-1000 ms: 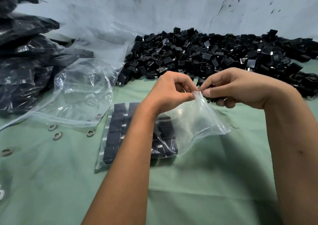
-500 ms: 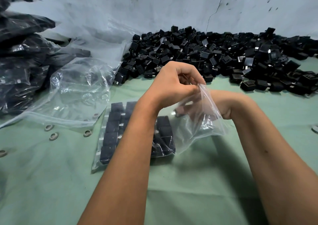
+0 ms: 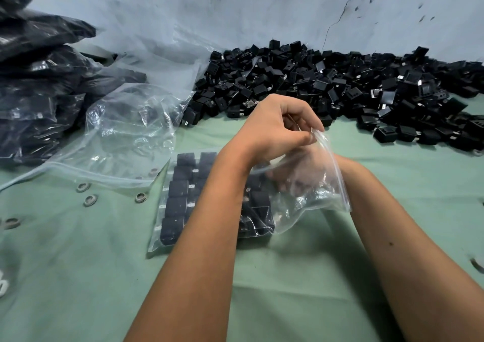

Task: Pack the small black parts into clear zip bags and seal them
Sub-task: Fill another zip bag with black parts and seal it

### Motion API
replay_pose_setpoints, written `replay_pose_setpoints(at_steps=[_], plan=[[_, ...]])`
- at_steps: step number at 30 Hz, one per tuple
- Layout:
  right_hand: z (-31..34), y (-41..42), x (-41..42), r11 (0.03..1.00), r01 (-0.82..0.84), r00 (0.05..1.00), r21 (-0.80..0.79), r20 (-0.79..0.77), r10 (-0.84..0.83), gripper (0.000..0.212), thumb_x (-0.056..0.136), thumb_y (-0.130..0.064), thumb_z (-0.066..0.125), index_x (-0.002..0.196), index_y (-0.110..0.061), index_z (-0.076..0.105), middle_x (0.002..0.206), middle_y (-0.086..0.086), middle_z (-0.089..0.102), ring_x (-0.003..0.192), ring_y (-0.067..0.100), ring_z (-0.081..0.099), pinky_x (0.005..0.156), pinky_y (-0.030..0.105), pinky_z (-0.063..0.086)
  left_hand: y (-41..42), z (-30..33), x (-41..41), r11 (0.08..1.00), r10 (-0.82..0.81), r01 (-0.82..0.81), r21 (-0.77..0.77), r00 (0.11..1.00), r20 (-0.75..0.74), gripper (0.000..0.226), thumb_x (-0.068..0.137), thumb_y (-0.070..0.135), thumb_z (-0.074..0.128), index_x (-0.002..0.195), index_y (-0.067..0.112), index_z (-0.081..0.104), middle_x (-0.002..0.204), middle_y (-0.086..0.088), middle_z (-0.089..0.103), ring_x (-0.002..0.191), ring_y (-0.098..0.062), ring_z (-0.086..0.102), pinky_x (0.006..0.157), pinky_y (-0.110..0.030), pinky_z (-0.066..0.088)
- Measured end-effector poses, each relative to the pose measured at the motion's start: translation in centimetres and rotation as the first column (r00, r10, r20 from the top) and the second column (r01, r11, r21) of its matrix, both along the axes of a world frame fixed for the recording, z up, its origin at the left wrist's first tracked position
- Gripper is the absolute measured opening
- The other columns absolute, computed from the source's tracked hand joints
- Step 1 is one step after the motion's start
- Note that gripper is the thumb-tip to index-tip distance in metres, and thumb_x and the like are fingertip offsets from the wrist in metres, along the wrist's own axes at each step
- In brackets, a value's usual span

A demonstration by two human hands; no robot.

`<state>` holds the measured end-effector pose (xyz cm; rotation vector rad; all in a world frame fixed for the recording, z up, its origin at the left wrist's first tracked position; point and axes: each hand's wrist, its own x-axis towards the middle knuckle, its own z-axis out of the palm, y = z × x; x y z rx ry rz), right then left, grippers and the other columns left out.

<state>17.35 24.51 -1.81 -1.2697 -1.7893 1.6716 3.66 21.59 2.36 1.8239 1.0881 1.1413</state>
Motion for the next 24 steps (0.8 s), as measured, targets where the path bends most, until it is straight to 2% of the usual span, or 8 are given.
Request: replay_pose_setpoints(at_steps=[3,4,7,11,14,16,21,24], plan=[[0.0,0.6,0.7,0.977,-0.185,0.983,0.111,0.002,0.186,0.029,0.089,-0.006,0.073,0.11,-0.023,0.063,0.094,0.003,0.077,0.111,0.033,0.068,0.101,0.052,0.052,0.1,-0.2,-1.6,0.998,0.064,-0.064,-0.024,0.998,0.023,0.015,0.083,-0.004,0.079,0.095,0.005,0.077,0.081,-0.01,0.068,0.071,-0.014,0.063,0.067,-0.021,0.056],[0.2,0.6,1.2,0.949,-0.296,0.954,0.111,-0.009,0.299,0.039,0.084,-0.009,0.079,0.115,-0.025,0.063,0.102,0.002,0.079,0.112,0.029,0.07,0.105,0.052,0.052,0.1,-0.3,-2.3,0.993,0.117,-0.116,-0.017,0.993,0.026,0.014,0.083,-0.001,0.08,0.094,0.007,0.077,0.081,-0.01,0.069,0.071,-0.011,0.064,0.069,-0.02,0.054],[-0.3,1.0,1.6,0.894,-0.446,0.892,0.046,-0.062,0.448,0.056,0.084,-0.009,0.077,0.136,-0.017,0.059,0.129,0.019,0.068,0.123,0.038,0.064,0.103,0.053,0.053,0.3,-0.6,-4.3,0.972,0.235,-0.235,-0.004,0.966,0.106,0.008,0.085,0.002,0.079,0.091,0.007,0.077,0.077,-0.007,0.067,0.067,-0.008,0.06,0.065,-0.018,0.049],[-0.5,1.0,1.0,0.851,-0.476,0.878,0.222,0.059,0.475,0.039,0.096,-0.003,0.065,0.134,-0.011,0.061,0.106,0.001,0.077,0.099,0.018,0.074,0.088,0.039,0.058,0.4,-0.8,-5.3,0.956,0.289,-0.293,0.005,0.944,0.159,0.005,0.085,0.006,0.077,0.085,0.011,0.076,0.076,-0.008,0.062,0.07,-0.014,0.053,0.064,-0.022,0.044],[0.1,0.7,0.9,0.831,-0.511,0.859,0.219,0.123,0.496,0.036,0.091,-0.011,0.067,0.124,-0.026,0.066,0.09,-0.012,0.077,0.085,0.007,0.072,0.079,0.031,0.058,0.4,-0.7,-5.4,0.954,0.296,-0.3,0.001,0.941,0.161,0.004,0.086,0.006,0.077,0.085,0.01,0.076,0.076,-0.009,0.061,0.07,-0.016,0.053,0.064,-0.023,0.044],[0.4,0.7,0.9,0.857,-0.469,0.883,0.213,0.108,0.456,0.035,0.09,-0.006,0.074,0.11,-0.035,0.074,0.091,-0.013,0.077,0.087,0.006,0.071,0.083,0.03,0.06,0.3,-0.7,-5.3,0.954,0.295,-0.299,0.0,0.942,0.159,0.003,0.086,0.006,0.077,0.086,0.009,0.076,0.076,-0.009,0.061,0.07,-0.017,0.052,0.063,-0.023,0.043],[0.9,0.4,0.4,0.821,-0.507,0.862,0.263,0.14,0.487,0.04,0.082,-0.017,0.076,0.116,-0.005,0.061,0.1,0.014,0.07,0.091,0.035,0.068,0.092,0.059,0.055,0.3,-0.9,-5.4,0.952,0.302,-0.306,0.001,0.941,0.15,0.001,0.087,0.005,0.076,0.087,0.006,0.076,0.076,-0.01,0.059,0.07,-0.017,0.051,0.063,-0.023,0.043],[1.0,0.6,0.6,0.845,-0.476,0.879,0.243,0.104,0.465,0.05,0.07,-0.026,0.084,0.109,-0.004,0.062,0.095,0.006,0.073,0.089,0.031,0.069,0.093,0.066,0.053,0.2,-0.9,-5.5,0.95,0.308,-0.312,0.002,0.941,0.142,0.001,0.087,0.005,0.076,0.087,0.006,0.076,0.076,-0.01,0.06,0.07,-0.016,0.052,0.063,-0.021,0.044]])
